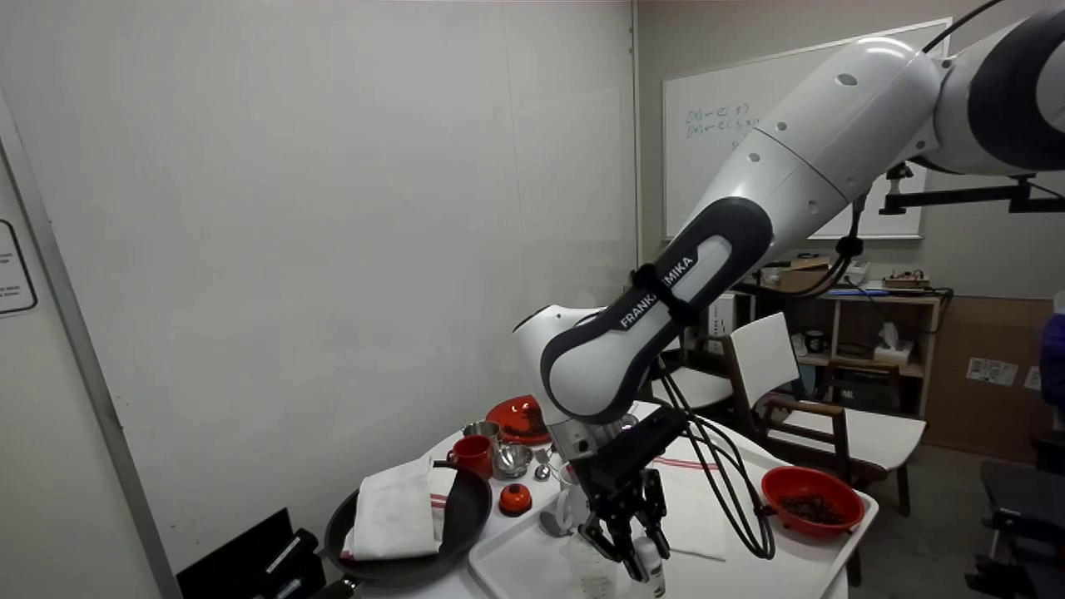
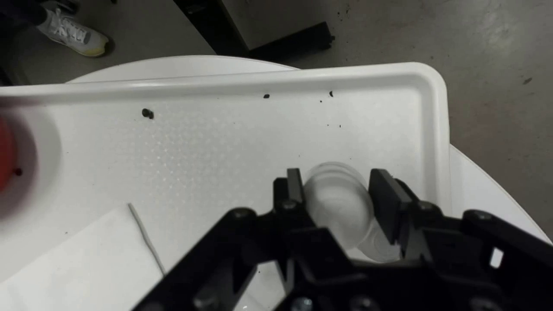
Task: Put the white salt cellar inside the clear cup
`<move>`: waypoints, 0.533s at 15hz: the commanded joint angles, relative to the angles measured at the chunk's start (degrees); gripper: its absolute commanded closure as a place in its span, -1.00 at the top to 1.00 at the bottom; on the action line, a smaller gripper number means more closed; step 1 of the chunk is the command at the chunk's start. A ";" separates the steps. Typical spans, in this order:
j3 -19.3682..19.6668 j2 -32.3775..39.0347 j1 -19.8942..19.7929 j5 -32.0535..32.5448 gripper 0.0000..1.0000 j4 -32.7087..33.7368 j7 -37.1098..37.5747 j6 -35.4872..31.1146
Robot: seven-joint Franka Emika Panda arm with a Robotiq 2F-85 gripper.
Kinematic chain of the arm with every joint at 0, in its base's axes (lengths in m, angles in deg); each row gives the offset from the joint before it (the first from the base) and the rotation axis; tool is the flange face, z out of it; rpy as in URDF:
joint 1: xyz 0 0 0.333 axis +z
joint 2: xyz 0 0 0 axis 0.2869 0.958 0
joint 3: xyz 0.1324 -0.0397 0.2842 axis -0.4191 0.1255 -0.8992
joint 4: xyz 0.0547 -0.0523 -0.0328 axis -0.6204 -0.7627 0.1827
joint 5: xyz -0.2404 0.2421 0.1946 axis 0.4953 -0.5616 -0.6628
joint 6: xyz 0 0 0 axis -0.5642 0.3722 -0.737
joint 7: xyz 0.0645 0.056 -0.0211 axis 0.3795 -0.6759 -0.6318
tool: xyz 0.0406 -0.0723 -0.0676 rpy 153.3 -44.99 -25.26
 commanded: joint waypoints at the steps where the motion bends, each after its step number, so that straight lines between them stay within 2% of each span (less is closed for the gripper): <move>1: 0.21 2.66 -0.20 -0.74 -0.65 6.77 -1.14 5.87; 8: 3.15 10.39 -0.39 0.66 -0.65 21.09 1.13 12.29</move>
